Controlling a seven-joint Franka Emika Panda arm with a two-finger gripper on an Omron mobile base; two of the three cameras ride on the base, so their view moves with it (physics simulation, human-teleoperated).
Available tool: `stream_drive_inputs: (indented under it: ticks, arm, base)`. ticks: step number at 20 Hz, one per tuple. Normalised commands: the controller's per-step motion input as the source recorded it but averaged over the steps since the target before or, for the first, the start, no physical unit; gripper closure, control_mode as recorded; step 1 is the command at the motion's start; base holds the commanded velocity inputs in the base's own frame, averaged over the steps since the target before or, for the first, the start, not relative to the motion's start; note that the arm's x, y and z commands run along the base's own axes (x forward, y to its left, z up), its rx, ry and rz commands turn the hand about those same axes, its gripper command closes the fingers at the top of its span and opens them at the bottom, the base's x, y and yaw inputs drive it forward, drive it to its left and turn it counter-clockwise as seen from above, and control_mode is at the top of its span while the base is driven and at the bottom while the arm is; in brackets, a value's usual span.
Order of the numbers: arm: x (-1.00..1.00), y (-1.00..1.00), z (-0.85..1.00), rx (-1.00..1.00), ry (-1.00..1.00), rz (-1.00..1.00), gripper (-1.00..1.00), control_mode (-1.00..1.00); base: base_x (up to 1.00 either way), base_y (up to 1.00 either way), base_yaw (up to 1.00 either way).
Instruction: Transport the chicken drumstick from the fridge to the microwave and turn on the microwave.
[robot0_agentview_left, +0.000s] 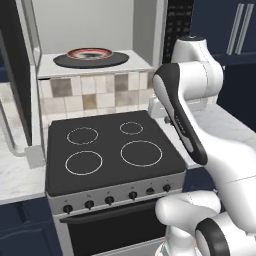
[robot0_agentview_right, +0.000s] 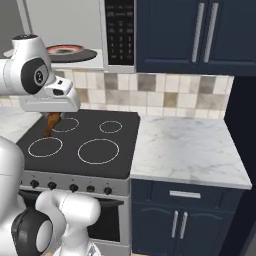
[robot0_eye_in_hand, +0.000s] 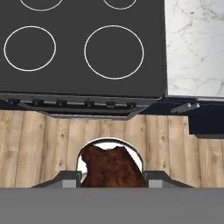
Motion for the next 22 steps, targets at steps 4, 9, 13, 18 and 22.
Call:
stream_drive_inputs:
  ticks: [4,9,13,18,22]
  arm:
    - [0.00,0.00,0.00,0.00,0.00,0.00,1.00,1.00]
    - [0.00,0.00,0.00,0.00,0.00,0.00,1.00,1.00]
    - [0.00,0.00,0.00,0.00,0.00,0.00,1.00,1.00]
    - [0.00,0.00,0.00,0.00,0.00,0.00,1.00,1.00]
    - [0.00,0.00,0.00,0.00,0.00,0.00,1.00,1.00]
  base:
    - [0.20,0.45,-0.14]
    - [0.27,0.39,-0.11]
    - [0.29,0.34,-0.06]
    - [0.32,0.25,0.01]
    - [0.27,0.24,0.12]
